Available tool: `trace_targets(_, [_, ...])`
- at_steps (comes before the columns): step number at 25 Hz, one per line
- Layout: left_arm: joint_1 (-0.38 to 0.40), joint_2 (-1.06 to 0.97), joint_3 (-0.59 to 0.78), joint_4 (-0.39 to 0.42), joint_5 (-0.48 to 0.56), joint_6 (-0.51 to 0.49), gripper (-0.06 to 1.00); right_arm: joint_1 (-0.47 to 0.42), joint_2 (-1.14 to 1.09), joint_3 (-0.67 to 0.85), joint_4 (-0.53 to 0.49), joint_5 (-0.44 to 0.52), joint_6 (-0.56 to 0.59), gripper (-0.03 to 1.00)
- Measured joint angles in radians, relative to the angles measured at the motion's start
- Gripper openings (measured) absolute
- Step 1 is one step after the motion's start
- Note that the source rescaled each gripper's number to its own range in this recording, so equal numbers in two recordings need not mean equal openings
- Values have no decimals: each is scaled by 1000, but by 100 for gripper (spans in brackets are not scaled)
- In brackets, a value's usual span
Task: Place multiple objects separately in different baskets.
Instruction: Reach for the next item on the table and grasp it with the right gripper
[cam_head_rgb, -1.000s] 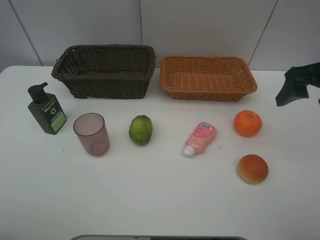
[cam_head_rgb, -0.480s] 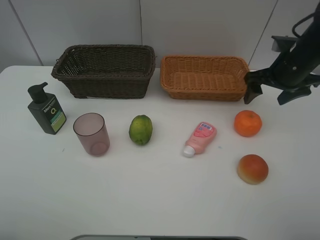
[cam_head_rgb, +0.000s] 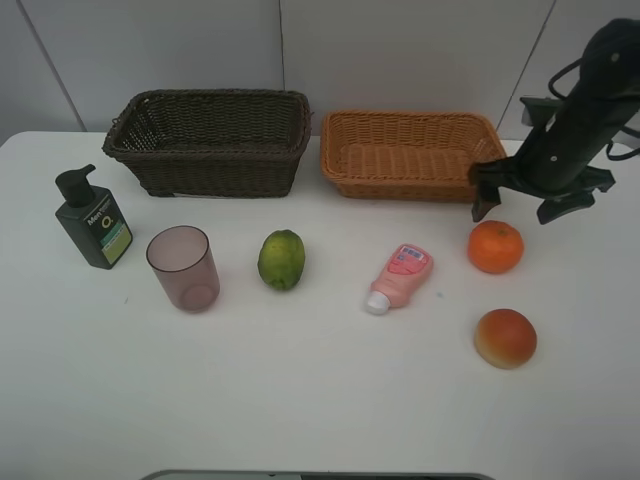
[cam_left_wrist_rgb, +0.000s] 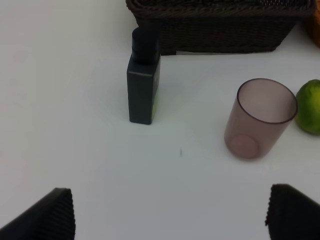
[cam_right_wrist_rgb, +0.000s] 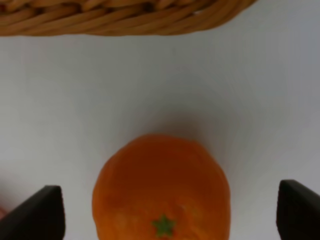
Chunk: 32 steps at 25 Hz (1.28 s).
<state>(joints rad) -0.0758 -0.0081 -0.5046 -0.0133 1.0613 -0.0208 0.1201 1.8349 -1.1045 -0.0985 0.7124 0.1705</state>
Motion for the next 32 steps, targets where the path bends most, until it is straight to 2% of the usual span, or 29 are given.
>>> trace_targets(13, [0,0,0,0,0,0,100,13,80,0,-40,-32,54,85])
trace_targets(21, [0,0,0,0,0,0,100,16,109,0,-40,-58,108,85])
trace_targets(29, [0,0,0,0,0,0,100,45,149,-1,-6,-50,114,84])
trace_targets(30, [0,0,0,0,0,0,100,48,152,-1,-5,-50,114,80])
trace_targets(32, [0,0,0,0,0,0,100,48,159,-1,-5,-49,124,62])
